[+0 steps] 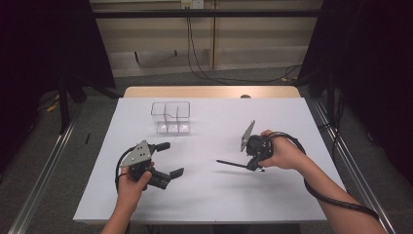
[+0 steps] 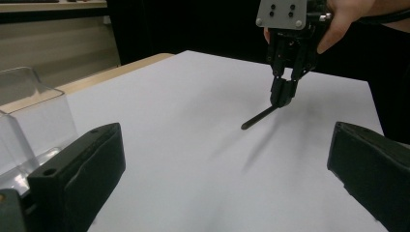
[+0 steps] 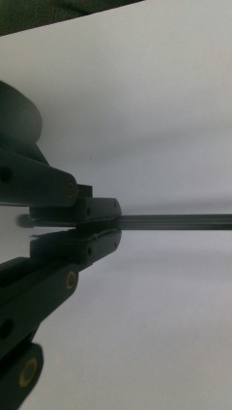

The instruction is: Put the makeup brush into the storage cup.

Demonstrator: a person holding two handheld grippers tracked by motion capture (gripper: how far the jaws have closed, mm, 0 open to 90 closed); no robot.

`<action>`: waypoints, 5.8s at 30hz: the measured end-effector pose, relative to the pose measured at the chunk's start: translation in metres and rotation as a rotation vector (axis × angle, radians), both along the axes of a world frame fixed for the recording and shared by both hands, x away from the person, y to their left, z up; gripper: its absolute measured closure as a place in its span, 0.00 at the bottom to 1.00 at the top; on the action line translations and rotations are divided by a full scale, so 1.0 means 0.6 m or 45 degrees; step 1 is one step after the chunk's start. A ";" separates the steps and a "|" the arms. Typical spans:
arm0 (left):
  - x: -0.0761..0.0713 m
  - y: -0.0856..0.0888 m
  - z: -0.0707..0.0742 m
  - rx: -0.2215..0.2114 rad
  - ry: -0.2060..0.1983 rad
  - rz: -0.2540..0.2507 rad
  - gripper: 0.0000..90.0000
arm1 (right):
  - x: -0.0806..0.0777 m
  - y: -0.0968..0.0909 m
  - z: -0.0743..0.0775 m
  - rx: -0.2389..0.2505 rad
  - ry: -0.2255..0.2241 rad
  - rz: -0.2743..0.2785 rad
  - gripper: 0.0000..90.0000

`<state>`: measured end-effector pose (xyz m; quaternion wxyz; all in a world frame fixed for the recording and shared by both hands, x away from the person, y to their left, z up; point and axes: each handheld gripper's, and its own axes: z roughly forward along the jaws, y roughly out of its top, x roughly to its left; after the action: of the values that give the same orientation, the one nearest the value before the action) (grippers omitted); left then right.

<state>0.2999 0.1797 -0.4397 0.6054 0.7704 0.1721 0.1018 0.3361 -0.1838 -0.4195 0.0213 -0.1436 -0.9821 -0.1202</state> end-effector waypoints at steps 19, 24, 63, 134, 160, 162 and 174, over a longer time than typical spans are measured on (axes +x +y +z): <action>0.021 -0.054 0.019 0.048 0.054 -0.094 0.00 | -0.004 0.029 0.007 0.015 0.003 0.045 0.94; 0.023 -0.072 0.024 0.092 0.046 -0.132 0.00 | -0.006 0.034 0.008 0.021 0.001 0.059 0.94; 0.044 -0.172 0.047 0.570 0.188 -0.257 0.00 | -0.020 0.080 0.022 0.058 -0.003 0.164 0.94; 0.037 -0.197 0.025 0.773 0.177 -0.460 0.93 | -0.016 0.088 0.069 0.232 -0.087 0.173 0.93; 0.036 -0.187 0.022 0.722 0.240 -0.433 0.93 | -0.013 0.080 0.077 0.278 -0.112 0.118 0.87; 0.040 -0.181 0.022 0.716 0.246 -0.420 0.93 | -0.011 0.073 0.075 0.287 -0.127 0.096 0.77; 0.045 -0.162 0.027 0.680 0.272 -0.341 0.93 | -0.009 0.042 0.055 0.395 -0.138 -0.019 0.40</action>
<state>0.3266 0.0824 -0.4234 0.3683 0.9243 0.0988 -0.0185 0.3309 -0.1584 -0.3864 -0.0108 -0.1391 -0.9504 -0.2780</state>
